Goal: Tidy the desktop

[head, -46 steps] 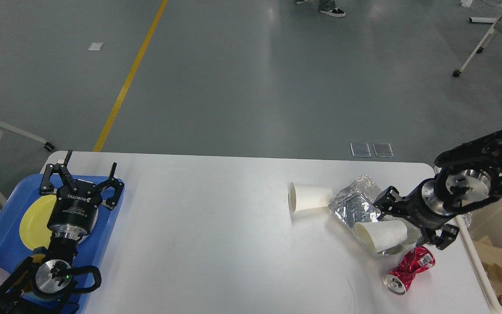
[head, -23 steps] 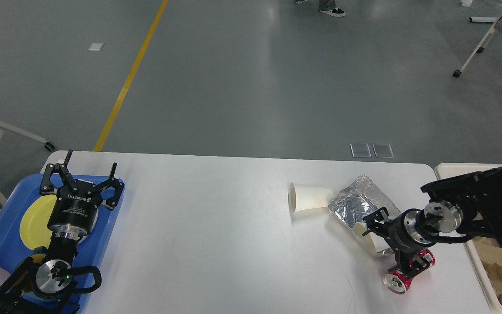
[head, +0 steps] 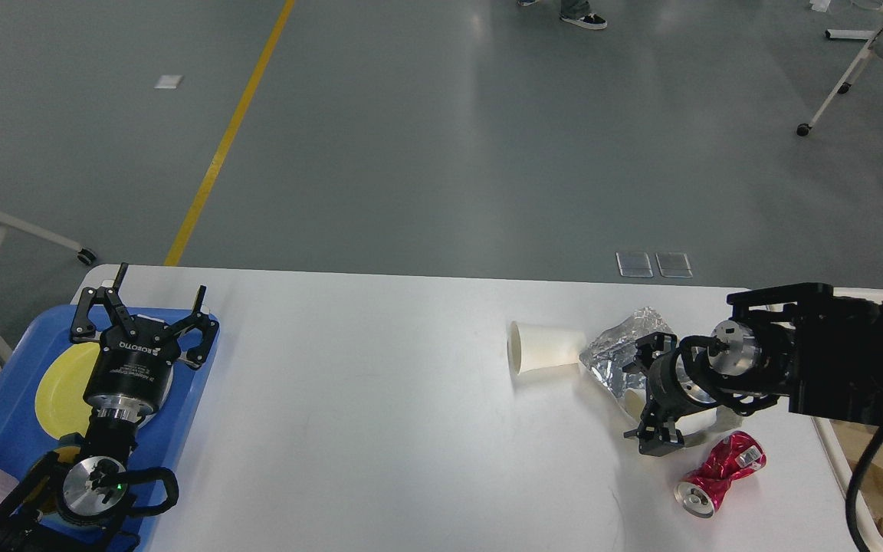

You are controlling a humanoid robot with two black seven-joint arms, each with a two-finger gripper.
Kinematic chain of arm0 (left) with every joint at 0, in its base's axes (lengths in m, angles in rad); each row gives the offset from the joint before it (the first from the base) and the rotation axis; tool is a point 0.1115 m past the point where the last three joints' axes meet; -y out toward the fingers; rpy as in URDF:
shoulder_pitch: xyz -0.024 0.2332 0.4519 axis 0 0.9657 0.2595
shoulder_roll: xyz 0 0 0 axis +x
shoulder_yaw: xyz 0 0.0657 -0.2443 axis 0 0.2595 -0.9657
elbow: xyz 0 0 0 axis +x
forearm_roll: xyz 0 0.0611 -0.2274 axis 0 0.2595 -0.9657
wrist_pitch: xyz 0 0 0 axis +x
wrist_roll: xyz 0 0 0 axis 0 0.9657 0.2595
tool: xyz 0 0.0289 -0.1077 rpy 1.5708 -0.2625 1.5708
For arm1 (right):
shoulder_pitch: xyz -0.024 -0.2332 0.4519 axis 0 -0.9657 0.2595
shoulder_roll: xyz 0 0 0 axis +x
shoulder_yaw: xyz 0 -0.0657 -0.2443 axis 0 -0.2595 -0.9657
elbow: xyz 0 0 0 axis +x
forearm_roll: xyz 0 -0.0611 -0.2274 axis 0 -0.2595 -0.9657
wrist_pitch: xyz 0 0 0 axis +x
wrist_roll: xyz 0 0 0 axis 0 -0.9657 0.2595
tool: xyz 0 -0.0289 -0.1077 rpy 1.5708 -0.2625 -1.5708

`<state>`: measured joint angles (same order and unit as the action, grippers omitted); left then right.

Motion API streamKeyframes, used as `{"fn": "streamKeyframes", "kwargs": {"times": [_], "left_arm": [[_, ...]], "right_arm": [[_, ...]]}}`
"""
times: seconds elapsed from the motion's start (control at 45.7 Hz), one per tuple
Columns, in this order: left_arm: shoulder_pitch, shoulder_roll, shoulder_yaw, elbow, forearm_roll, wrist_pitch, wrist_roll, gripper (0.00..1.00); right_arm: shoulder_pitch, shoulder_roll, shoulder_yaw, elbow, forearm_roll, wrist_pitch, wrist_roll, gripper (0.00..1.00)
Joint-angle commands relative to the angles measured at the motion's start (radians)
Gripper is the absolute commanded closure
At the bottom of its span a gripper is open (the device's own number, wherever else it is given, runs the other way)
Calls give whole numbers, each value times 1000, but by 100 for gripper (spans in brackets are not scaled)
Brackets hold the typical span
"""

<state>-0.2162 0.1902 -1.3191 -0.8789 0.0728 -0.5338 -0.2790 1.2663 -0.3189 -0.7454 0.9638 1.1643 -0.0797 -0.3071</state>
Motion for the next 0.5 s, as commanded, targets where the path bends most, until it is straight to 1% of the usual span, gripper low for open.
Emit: {"fn": "streamKeyframes", "kwargs": {"times": [0.0,0.175,0.372,0.481], "left_arm": [[0,0,0,0,1,0,0,4],[0,0,0,0,1,0,0,4],[0,0,0,0,-1,0,0,4],[0,0,0,0,-1,0,1,4]], "right_arm": [[-41,31,79,-48,31,-43,-1,1],[-47,40,118,-91,31,-65,-3,1],[-126,96,124,-210,18,-61,-4,2],[-171,130,124,-252,9,-61,-6,2]]}}
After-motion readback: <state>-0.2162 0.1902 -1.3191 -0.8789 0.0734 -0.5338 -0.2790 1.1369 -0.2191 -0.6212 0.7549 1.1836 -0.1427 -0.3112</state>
